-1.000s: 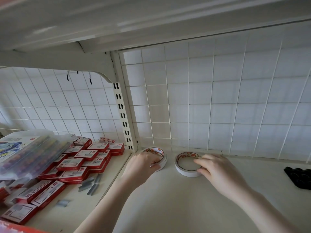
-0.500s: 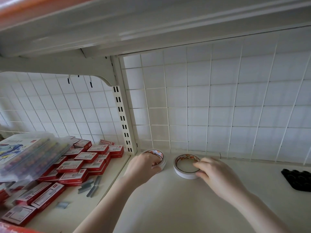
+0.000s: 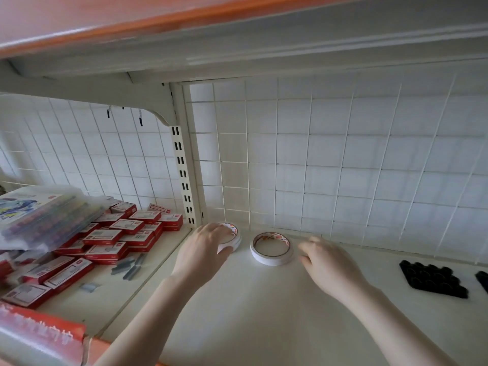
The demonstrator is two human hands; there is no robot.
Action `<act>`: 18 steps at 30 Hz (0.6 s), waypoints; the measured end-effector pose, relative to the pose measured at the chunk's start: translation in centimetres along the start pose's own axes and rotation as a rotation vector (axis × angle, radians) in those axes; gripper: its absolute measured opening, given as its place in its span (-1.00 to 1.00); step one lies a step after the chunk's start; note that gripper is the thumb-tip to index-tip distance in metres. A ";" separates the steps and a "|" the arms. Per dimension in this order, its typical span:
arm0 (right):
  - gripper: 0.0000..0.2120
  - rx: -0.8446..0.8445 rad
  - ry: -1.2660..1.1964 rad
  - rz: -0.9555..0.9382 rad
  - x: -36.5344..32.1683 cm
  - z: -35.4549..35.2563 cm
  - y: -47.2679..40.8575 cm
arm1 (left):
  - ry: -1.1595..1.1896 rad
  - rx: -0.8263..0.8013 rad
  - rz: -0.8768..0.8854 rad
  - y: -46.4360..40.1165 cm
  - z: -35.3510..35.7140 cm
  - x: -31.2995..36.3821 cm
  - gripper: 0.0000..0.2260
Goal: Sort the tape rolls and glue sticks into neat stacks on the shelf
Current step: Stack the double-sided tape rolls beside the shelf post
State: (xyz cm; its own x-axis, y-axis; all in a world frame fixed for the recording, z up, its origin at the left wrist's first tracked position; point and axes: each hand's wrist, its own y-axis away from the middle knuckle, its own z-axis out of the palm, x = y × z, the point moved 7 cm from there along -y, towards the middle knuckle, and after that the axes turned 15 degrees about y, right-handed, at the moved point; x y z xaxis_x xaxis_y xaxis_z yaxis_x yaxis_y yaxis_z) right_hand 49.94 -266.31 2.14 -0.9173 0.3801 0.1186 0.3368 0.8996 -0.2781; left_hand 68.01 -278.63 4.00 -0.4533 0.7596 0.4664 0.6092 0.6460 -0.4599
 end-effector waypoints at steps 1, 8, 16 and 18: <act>-0.70 -0.011 0.017 0.004 0.5 -0.1 0.7 | 0.008 0.030 -0.005 0.7 -0.2 0.5 -0.66; -0.82 -0.012 0.102 0.071 4.3 -1.2 8.1 | -0.029 0.021 -0.094 5.5 0.2 3.8 -0.64; -0.84 -0.012 0.192 0.280 9.2 -2.5 19.3 | -0.081 -0.011 0.013 9.5 2.0 9.2 -0.65; -0.88 0.038 0.198 0.345 10.7 -3.0 21.7 | -0.099 -0.017 0.049 10.6 2.8 10.6 -0.67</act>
State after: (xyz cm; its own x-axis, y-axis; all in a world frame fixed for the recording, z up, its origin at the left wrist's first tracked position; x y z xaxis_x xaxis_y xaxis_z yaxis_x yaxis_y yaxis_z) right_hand 48.08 -242.12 0.24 -0.6915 0.6961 0.1929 0.6066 0.7046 -0.3682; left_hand 67.83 -263.54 1.97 -0.4843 0.7943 0.3668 0.6428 0.6075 -0.4666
